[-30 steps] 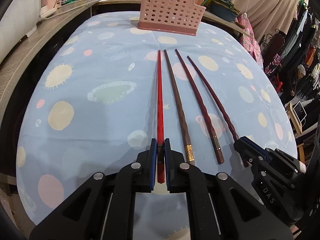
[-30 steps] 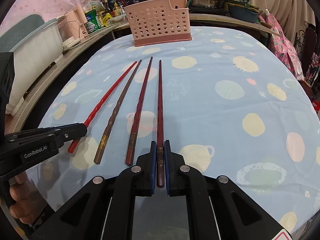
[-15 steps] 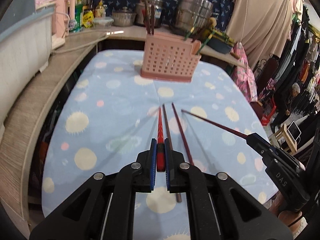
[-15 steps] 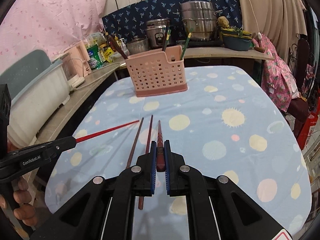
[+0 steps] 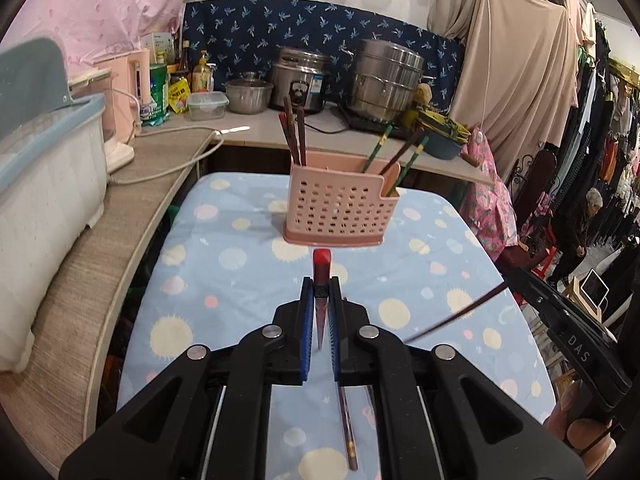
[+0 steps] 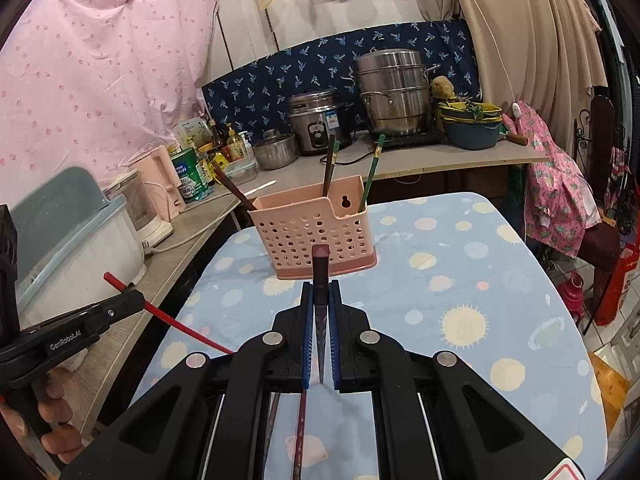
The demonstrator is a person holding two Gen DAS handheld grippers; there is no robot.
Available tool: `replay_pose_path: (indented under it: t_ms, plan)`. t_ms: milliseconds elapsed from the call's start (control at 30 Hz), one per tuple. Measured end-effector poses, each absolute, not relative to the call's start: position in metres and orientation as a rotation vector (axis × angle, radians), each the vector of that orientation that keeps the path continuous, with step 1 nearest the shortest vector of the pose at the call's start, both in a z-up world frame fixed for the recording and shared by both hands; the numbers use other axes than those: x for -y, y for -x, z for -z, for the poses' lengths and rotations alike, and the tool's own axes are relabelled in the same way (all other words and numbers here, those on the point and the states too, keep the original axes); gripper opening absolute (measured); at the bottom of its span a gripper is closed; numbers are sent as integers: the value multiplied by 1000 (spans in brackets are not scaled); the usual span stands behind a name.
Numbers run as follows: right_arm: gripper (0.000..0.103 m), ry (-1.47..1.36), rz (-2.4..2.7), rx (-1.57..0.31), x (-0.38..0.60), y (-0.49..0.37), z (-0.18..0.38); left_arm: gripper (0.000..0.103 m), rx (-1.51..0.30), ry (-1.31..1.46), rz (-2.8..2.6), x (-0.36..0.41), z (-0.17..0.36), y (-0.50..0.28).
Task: Organize utensils
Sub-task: 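Lift both held chopsticks and carry them over the pink basket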
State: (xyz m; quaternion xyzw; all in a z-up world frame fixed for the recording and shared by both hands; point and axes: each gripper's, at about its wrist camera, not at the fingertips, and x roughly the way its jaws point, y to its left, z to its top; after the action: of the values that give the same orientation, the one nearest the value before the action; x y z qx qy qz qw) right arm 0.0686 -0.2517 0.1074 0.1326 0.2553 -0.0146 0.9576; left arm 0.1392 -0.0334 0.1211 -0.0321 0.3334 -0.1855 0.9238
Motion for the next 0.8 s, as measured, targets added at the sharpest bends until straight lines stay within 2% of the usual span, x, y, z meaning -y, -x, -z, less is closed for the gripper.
replay_pose_path:
  t_ms: [400, 800]
  plan:
    - [7, -318, 8, -452, 266, -99, -138, 7, -580, 77, 386, 46, -176, -180]
    - [7, -360, -23, -277, 292, -175, -220, 7, -376, 87, 364, 69, -256, -236]
